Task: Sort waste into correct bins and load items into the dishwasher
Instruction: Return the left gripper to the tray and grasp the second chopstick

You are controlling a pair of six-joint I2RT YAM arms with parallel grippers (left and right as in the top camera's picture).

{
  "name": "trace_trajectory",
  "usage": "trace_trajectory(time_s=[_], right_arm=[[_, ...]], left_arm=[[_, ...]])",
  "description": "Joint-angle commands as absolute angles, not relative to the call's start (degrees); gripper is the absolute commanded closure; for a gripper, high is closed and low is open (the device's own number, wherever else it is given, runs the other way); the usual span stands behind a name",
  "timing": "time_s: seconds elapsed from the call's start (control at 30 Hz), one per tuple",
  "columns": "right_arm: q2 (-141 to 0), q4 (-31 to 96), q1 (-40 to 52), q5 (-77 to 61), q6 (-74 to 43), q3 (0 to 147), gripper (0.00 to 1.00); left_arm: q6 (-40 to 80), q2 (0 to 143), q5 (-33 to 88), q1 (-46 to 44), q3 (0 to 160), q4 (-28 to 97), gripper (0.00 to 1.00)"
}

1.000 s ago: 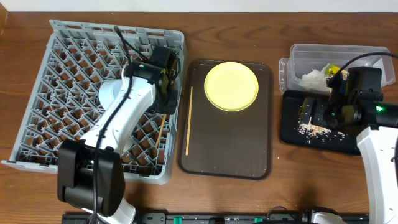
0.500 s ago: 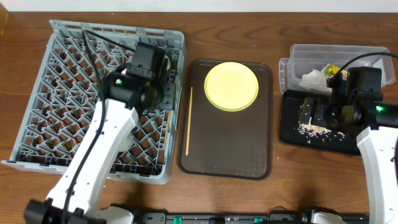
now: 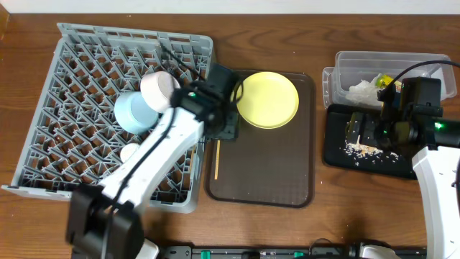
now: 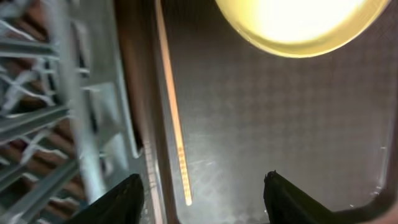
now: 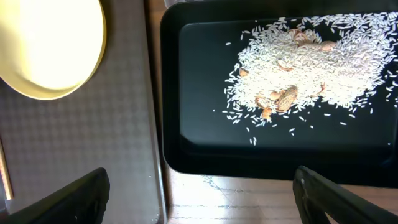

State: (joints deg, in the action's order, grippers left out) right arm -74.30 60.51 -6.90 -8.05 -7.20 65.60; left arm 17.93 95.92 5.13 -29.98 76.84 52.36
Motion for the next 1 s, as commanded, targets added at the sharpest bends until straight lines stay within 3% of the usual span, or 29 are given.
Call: trace_trajectory(time_s=[0.0,0.87,0.97], right_arm=[[-73.87,60.51,-7.27,-7.77,-7.66,66.41,0.08],[-73.87,60.53,-7.27,-7.77,-7.66,66.41,0.08],[-73.89,60.53,-7.27,-7.77,-7.66,66.41,0.08]], left_arm=[[21.45,100.62,1.93,-31.07,76.16,51.66,0.37],[25.63,117.38,2.31,-31.48,76.16,47.2,0.37],[25.63,117.75,2.31,-31.48,76.16,47.18,0.41]])
